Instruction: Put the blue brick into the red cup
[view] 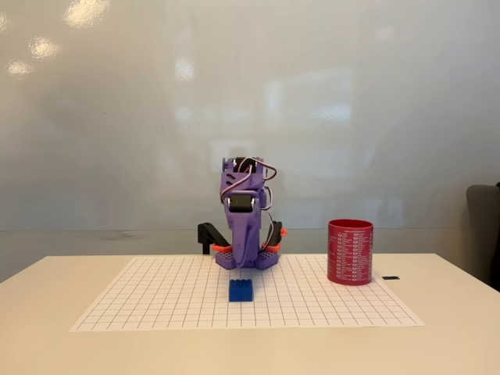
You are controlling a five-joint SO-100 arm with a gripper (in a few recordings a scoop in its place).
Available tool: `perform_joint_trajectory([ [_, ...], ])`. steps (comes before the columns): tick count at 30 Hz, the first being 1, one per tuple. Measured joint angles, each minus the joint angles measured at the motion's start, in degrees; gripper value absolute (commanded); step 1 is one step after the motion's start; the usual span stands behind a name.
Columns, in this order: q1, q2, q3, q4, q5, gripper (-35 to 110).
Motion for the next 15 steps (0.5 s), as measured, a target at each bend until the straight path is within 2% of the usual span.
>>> perform_joint_trajectory([
  [8,8.79,-10.63,-15.03,5.80,-2.20,0],
  [15,13.10,-23.55,-34.54,20.21,-6.24,0],
])
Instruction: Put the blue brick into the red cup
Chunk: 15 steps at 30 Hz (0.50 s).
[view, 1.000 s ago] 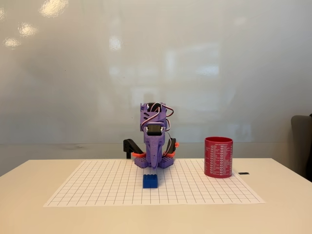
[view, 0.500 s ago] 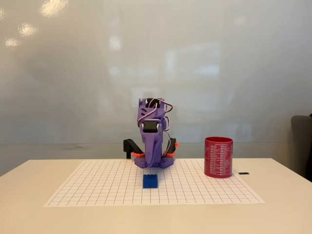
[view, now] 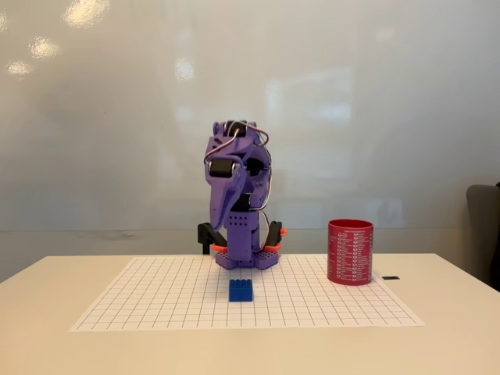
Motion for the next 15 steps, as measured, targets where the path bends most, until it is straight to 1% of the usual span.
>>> perform_joint_trajectory([
  [3,2.29,-6.86,-10.63,6.68,-2.20,0],
  [7,2.02,-15.29,-25.75,14.94,-3.16,-1],
  [11,2.02,-22.68,-36.39,16.70,-4.83,-1],
  [15,-0.53,-29.09,-39.90,16.79,-8.17,-1],
])
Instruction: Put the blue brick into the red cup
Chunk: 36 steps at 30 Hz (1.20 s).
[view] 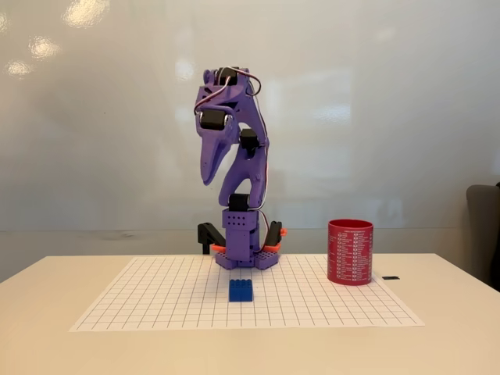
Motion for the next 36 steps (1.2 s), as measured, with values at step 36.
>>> perform_joint_trajectory([
  [36,-16.00,-10.81,14.85,-3.96,17.67,-1],
])
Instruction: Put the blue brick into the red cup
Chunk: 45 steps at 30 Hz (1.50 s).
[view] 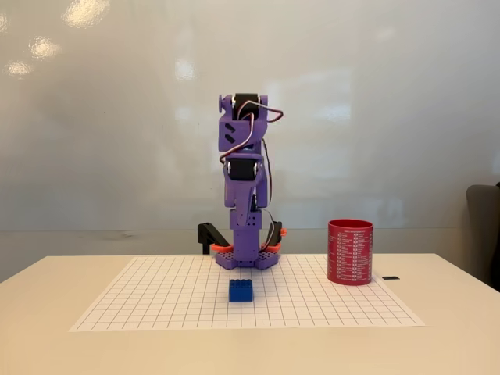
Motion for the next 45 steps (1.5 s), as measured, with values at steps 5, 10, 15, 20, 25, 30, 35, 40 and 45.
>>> perform_joint_trajectory([
  [5,0.00,-0.53,5.36,-4.48,0.00,-1],
  [10,1.49,-1.85,8.61,-8.09,1.49,-1],
  [15,2.37,-3.08,13.27,-12.04,4.31,-1],
  [20,2.37,-3.08,14.24,-14.06,6.06,-1],
  [25,2.37,-3.16,14.24,-14.50,7.56,12],
  [30,1.05,-4.92,15.73,-15.73,11.43,53],
  [35,0.62,-5.19,18.02,-17.84,13.80,53],
  [40,0.26,-5.98,18.19,-18.72,13.80,53],
  [45,-0.70,-9.14,18.19,-19.86,12.39,53],
])
